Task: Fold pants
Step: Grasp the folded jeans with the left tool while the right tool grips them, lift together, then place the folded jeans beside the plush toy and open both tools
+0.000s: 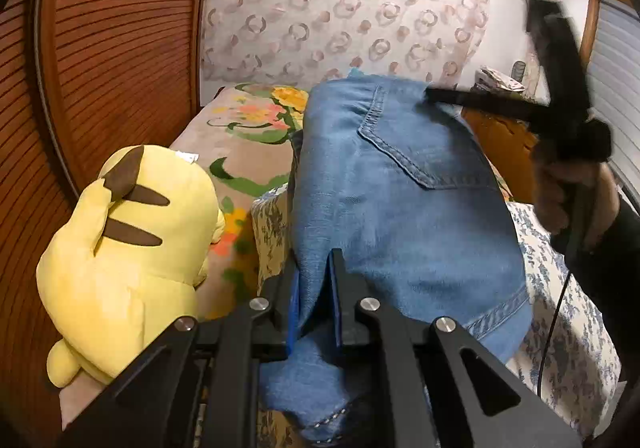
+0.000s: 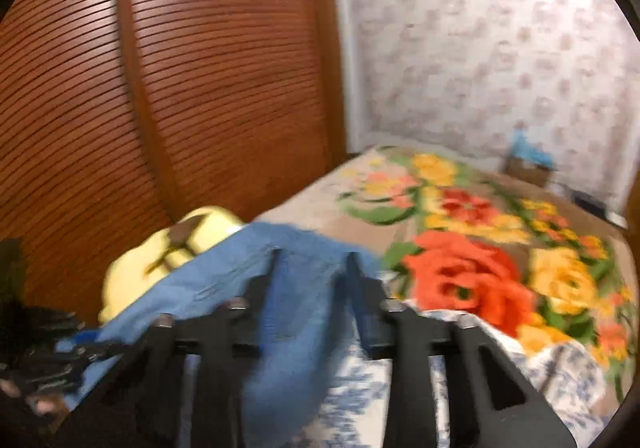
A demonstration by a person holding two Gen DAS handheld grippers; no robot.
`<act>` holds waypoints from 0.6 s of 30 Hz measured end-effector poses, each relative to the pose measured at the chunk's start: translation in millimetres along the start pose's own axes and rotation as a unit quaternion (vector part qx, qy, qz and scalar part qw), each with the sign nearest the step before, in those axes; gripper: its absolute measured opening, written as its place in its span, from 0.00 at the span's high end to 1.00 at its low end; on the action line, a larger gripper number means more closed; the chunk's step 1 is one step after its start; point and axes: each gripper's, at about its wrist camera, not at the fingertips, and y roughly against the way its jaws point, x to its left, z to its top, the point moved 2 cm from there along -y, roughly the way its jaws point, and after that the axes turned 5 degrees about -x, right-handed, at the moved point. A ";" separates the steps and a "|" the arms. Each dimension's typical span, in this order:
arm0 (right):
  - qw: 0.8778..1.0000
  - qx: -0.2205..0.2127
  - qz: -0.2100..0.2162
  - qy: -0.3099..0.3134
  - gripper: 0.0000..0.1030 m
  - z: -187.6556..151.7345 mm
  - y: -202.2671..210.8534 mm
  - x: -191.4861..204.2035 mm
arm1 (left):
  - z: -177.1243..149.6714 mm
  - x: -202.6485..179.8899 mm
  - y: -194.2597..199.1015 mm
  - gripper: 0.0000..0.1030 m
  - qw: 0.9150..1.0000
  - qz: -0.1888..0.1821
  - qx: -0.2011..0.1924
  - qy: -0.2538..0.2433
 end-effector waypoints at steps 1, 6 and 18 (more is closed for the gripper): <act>1.000 0.011 -0.005 0.004 0.83 -3.5 -6.7 3.2 | -1.2 0.5 -1.0 0.91 1.000 0.001 -0.001 -0.001; 0.999 0.039 -0.016 -0.021 0.83 -27.8 -31.5 -11.3 | 1.5 -2.9 5.9 0.89 1.000 0.008 -0.014 0.000; 0.999 0.001 -0.030 -0.039 0.78 -51.1 107.3 14.7 | 9.0 -32.2 63.9 0.62 0.998 0.019 -0.056 -0.028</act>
